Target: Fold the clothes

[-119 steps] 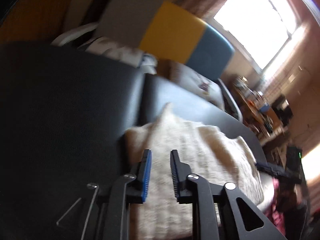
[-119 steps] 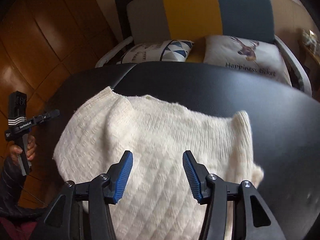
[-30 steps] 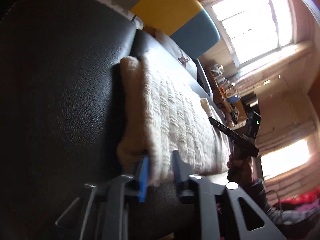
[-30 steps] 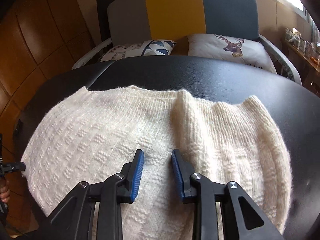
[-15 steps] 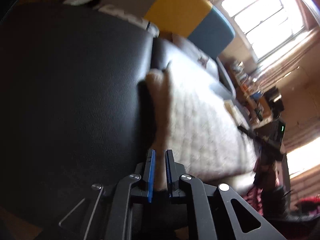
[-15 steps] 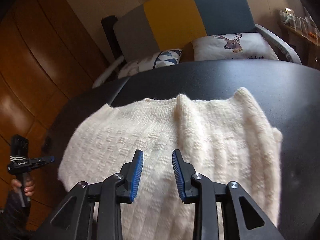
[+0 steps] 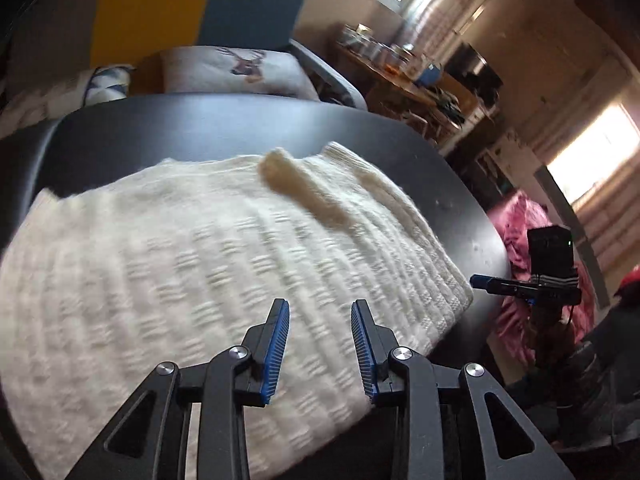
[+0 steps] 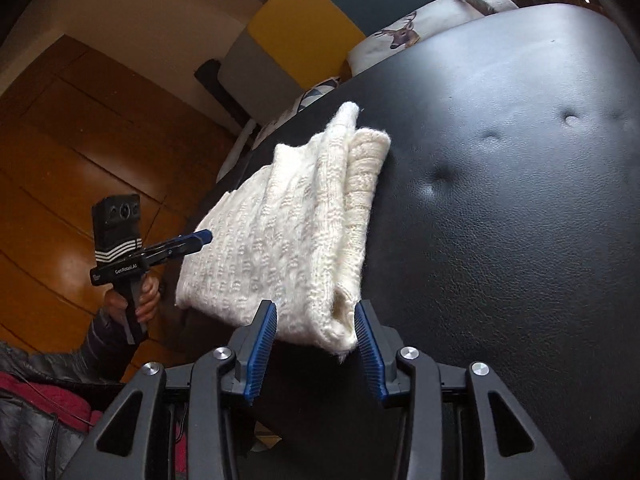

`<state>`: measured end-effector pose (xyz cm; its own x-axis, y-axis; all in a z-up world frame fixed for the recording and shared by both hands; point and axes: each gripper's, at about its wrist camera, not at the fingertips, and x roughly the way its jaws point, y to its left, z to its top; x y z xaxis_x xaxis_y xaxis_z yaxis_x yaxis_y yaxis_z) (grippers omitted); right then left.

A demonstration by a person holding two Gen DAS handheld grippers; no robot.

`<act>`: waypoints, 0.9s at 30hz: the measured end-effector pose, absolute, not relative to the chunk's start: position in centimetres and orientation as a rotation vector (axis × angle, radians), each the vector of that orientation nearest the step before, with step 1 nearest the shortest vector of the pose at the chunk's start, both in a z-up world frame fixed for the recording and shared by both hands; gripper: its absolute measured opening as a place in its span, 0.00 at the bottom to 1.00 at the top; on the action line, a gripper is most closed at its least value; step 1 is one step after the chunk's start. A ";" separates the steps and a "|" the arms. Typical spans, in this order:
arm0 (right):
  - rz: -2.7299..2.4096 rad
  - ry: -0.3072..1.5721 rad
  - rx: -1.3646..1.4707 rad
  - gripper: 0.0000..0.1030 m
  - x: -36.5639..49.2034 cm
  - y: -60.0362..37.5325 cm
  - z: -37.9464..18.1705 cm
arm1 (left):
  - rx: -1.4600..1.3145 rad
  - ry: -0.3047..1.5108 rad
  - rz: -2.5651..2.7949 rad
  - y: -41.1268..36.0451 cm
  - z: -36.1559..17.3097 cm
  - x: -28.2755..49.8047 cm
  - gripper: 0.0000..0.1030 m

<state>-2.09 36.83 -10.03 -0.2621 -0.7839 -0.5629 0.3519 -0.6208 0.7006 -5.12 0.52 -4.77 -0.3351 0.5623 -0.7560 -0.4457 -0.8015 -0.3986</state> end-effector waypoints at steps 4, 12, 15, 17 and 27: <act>-1.859 -0.556 1.220 0.40 -3.6 35.9 -11.1 | -1.284 -0.024 2.070 5.1 -5.1 -5.5 0.31; -1.483 -0.576 1.181 0.42 -5.6 33.6 -12.2 | -1.290 0.025 2.007 7.7 -5.6 -7.3 0.31; -1.388 -0.512 1.262 0.43 -5.7 32.0 -12.8 | -1.275 0.054 1.965 9.2 -5.9 -7.3 0.31; -1.259 -0.472 1.296 0.43 -5.2 30.5 -13.1 | -1.282 0.101 1.949 10.3 -6.3 -7.4 0.31; -1.406 -0.435 1.420 0.38 -3.0 33.3 -12.5 | -1.309 0.062 1.945 10.9 -7.7 -7.4 0.31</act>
